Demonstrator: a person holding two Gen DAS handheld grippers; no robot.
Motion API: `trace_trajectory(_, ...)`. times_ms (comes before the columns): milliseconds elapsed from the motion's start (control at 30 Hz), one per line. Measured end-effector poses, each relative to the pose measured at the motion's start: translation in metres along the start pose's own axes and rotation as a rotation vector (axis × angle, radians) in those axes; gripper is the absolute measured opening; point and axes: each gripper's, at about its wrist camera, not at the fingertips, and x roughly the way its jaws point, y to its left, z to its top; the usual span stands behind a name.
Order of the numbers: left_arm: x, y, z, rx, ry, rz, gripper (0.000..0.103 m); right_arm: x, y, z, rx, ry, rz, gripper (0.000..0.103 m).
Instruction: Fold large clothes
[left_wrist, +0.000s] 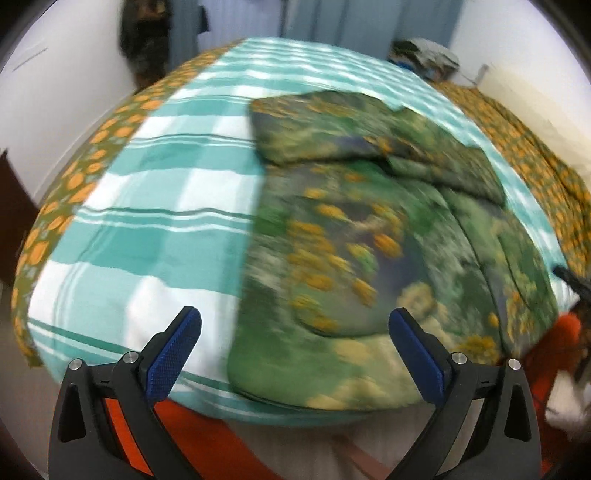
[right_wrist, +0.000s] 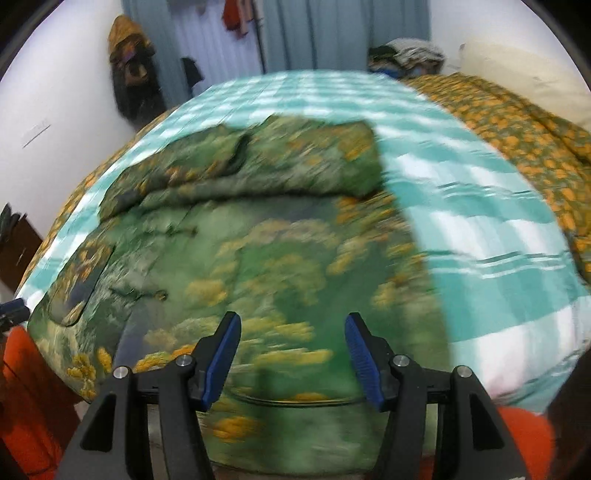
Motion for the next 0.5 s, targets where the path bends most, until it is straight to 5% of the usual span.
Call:
trace_trajectory(267, 0.045, 0.041, -0.002, -0.118, 0.130, -0.097, 0.101, -0.001, -0.085, -0.002, 0.019, 0.174, -0.062, 0.060)
trace_trajectory(500, 0.065, 0.019, -0.008, -0.004, 0.207, -0.174, 0.101, 0.026, -0.121, -0.013, 0.147, 0.299, 0.113, 0.060)
